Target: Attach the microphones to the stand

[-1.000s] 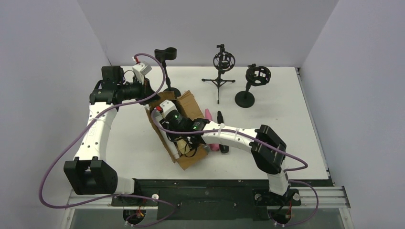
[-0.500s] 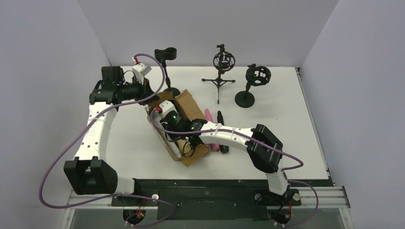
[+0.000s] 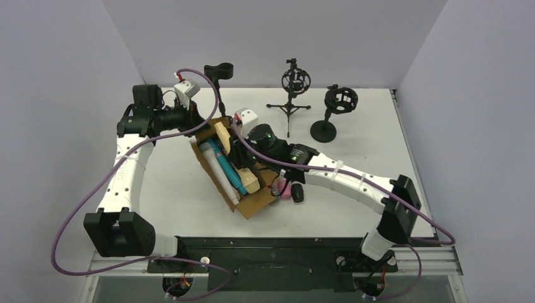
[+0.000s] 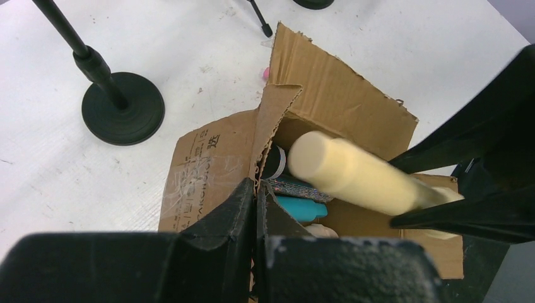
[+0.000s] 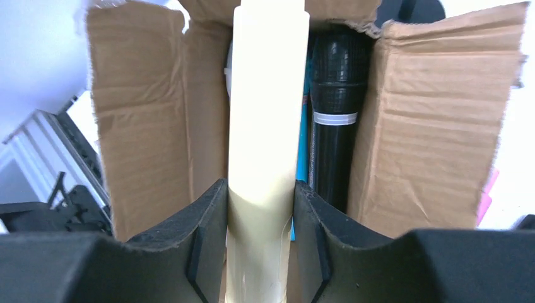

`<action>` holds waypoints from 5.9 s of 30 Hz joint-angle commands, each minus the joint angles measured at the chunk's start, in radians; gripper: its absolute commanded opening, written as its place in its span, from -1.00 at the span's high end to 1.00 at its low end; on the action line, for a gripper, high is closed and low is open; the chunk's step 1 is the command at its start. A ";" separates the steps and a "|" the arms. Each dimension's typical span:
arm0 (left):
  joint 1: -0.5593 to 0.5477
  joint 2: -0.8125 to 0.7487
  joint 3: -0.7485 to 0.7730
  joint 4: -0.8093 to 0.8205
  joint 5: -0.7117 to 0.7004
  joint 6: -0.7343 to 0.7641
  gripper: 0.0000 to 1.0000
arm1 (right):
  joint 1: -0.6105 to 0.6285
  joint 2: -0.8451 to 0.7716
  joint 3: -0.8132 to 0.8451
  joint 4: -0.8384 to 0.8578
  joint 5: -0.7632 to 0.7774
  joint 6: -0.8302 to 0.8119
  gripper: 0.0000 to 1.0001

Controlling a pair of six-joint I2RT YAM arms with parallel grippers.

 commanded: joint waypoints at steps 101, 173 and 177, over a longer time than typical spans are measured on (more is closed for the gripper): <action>-0.050 -0.011 0.064 -0.020 0.017 0.081 1.00 | 0.047 0.050 -0.004 0.107 0.068 -0.043 0.91; -0.065 0.040 0.184 -0.096 0.025 0.109 1.00 | -0.518 -0.342 -0.516 -0.160 0.218 0.198 0.08; -0.065 0.036 0.163 -0.054 0.011 0.061 1.00 | -0.406 -0.408 -0.413 -0.214 0.303 0.187 0.08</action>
